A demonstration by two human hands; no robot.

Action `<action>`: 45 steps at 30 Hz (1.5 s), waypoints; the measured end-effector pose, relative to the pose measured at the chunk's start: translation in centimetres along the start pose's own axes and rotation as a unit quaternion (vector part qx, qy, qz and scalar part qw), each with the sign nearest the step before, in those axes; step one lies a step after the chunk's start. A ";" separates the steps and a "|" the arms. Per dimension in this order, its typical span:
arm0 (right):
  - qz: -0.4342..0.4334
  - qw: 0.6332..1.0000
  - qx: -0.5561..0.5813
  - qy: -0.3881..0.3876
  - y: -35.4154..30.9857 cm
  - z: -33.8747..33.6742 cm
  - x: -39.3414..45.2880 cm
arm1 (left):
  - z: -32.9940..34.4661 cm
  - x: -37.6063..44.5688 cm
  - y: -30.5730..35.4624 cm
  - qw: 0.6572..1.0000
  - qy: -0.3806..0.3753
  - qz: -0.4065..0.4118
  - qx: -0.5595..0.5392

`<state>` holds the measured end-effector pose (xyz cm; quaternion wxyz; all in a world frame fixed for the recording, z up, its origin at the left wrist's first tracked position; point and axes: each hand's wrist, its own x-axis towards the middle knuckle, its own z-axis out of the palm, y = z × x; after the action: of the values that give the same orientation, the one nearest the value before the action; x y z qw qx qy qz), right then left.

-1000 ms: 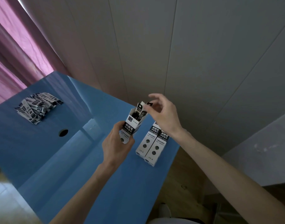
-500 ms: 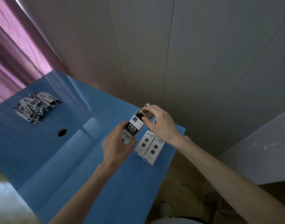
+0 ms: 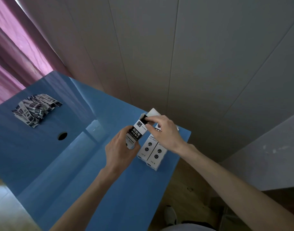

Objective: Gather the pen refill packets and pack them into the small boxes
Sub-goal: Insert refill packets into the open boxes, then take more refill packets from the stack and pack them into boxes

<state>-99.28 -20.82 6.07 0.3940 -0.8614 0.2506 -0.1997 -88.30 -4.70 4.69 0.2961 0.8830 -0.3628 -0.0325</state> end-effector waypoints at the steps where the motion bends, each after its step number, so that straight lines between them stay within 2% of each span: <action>1: 0.009 1.000 0.005 -0.005 0.2 -0.1 0.1 | 0.0 0.0 -0.1 1.000 -0.001 0.007 0.008; 5: 0.040 0.998 0.029 -0.024 0.5 -0.4 0.8 | 0.3 0.0 -0.4 0.999 -0.007 0.033 0.039; 13: 0.098 0.983 0.091 -0.123 1.1 -0.4 2.5 | 1.1 1.3 0.3 0.999 -0.019 0.014 0.033; 19: 0.109 0.981 0.136 -0.083 4.0 -0.2 3.3 | 2.4 3.2 0.9 0.998 -0.061 -0.005 0.025; 23: 0.129 0.982 0.139 -0.013 6.2 -0.7 4.1 | 3.9 4.7 0.7 0.997 -0.074 -0.015 0.022; 29: 0.153 0.979 0.125 -0.041 9.0 -0.8 4.9 | 6.2 7.2 0.8 0.991 -0.122 -0.013 0.044; 31: 0.163 0.979 0.107 -0.063 9.6 -0.5 5.0 | 7.0 8.0 0.5 0.987 -0.152 -0.014 0.045; 34: 0.162 0.982 0.084 -0.053 10.4 -0.1 5.0 | 7.7 8.3 0.0 0.980 -0.194 -0.034 0.025; 39: 0.104 0.994 0.008 -0.045 10.0 0.3 4.9 | 7.8 7.1 -1.5 0.978 -0.200 -0.053 -0.012; 42: 0.047 0.996 -0.070 -0.012 9.5 0.8 4.2 | 7.3 6.4 -2.7 0.978 -0.205 -0.039 0.027; 45: 0.000 0.985 -0.163 -0.054 8.8 2.2 3.2 | 5.8 5.7 -4.5 0.972 -0.212 -0.028 0.097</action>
<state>-97.95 -26.40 -1.63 0.2612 -0.9236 0.2584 -0.1097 -82.95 -8.83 -1.64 0.1242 0.8901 -0.3941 -0.1921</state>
